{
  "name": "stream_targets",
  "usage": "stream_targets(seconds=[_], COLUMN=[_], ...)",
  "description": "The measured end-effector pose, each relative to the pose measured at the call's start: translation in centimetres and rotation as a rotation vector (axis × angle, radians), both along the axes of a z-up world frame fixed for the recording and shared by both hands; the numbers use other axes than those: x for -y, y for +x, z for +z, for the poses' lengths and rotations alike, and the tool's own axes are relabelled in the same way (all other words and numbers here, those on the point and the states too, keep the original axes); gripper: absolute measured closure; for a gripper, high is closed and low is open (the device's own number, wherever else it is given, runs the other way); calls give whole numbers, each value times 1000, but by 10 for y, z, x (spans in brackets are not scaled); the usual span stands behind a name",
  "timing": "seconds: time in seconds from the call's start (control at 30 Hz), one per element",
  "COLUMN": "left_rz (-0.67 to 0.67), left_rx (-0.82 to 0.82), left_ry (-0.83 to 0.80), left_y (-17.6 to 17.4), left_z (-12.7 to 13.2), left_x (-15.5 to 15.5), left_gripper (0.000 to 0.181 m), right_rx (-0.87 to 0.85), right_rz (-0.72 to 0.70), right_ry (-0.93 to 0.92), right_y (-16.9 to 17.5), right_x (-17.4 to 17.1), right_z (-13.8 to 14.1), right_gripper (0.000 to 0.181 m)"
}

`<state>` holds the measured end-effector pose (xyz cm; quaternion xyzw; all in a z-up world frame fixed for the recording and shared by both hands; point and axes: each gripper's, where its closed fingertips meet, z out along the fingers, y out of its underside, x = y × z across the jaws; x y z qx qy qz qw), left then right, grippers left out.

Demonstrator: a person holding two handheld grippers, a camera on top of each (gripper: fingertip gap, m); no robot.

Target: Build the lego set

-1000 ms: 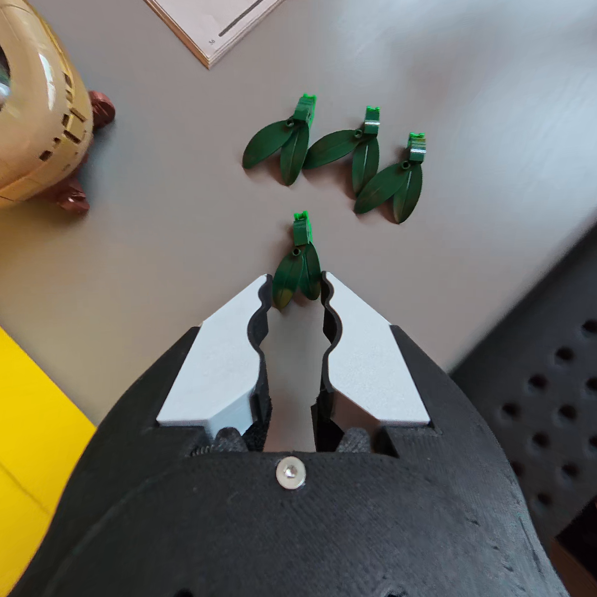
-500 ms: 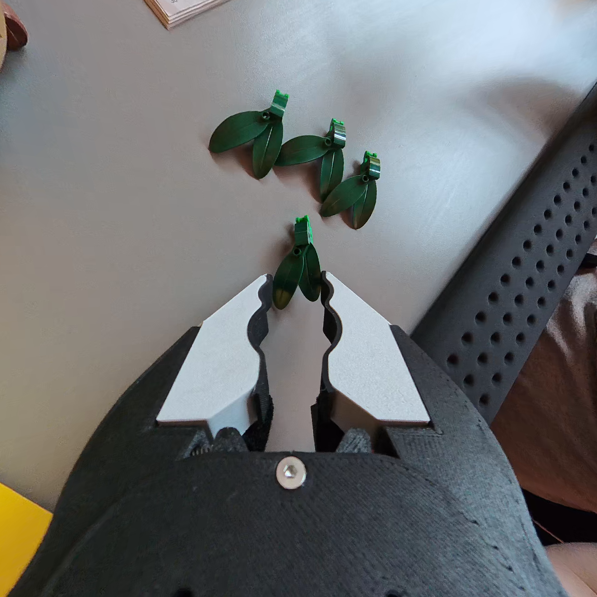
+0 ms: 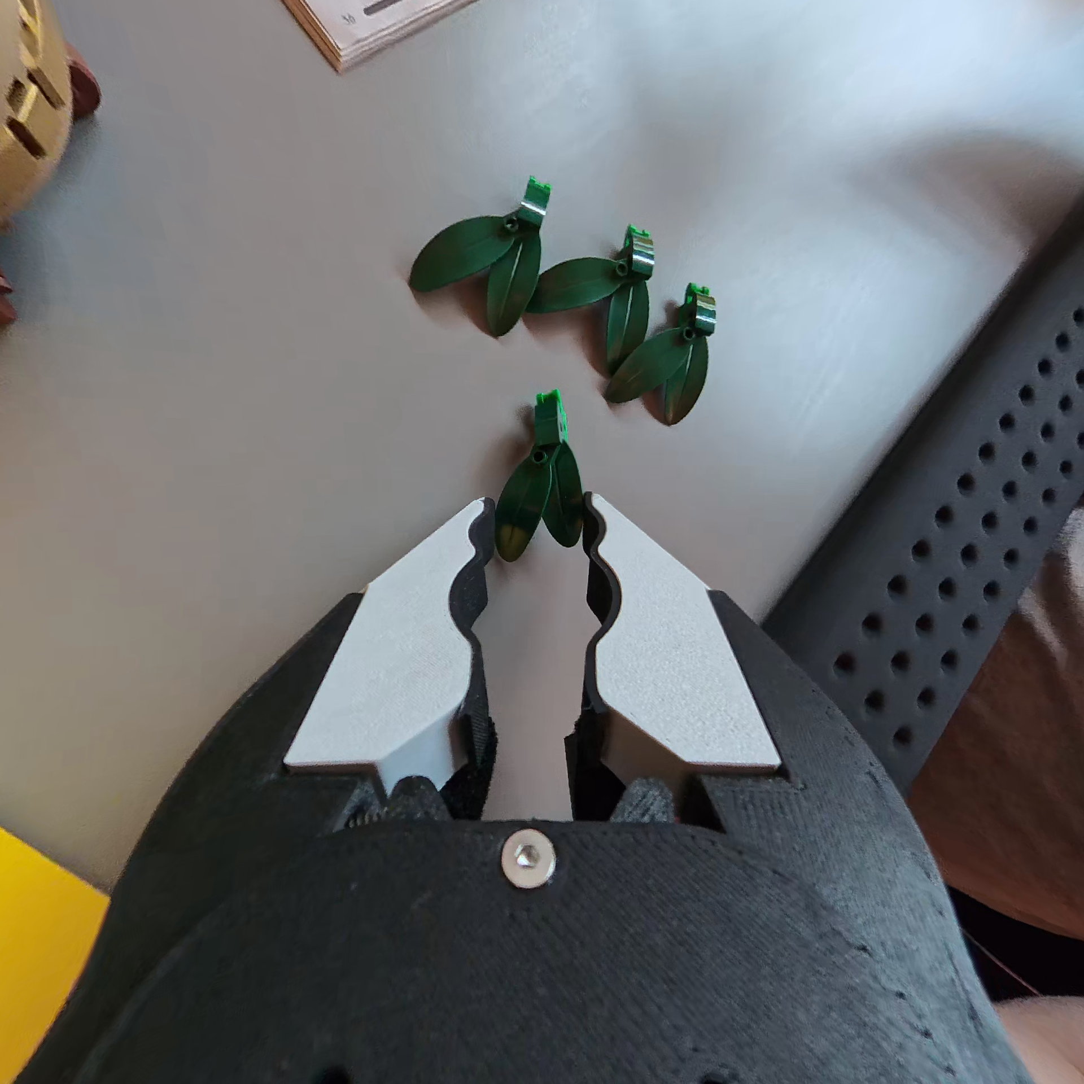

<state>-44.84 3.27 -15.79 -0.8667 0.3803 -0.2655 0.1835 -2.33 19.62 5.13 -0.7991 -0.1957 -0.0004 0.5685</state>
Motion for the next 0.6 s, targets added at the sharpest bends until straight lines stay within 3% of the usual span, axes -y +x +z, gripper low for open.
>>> stream_targets(seconds=[0.37, 0.5, 0.6], left_rz=[-114, -98, -37], left_rx=[-149, -119, -54], left_ry=[211, 284, 356], left_y=[4, 8, 3], left_z=[-4, 3, 25], left_x=[-13, -17, -18], left_gripper=[152, 133, 126], right_rx=[23, 52, 62], right_rz=[-10, -28, -41], right_ry=[-10, -14, 4], right_y=[0, 5, 8], right_x=[-3, -2, 0], right_z=[-5, -8, -4], right_gripper=[108, 108, 107])
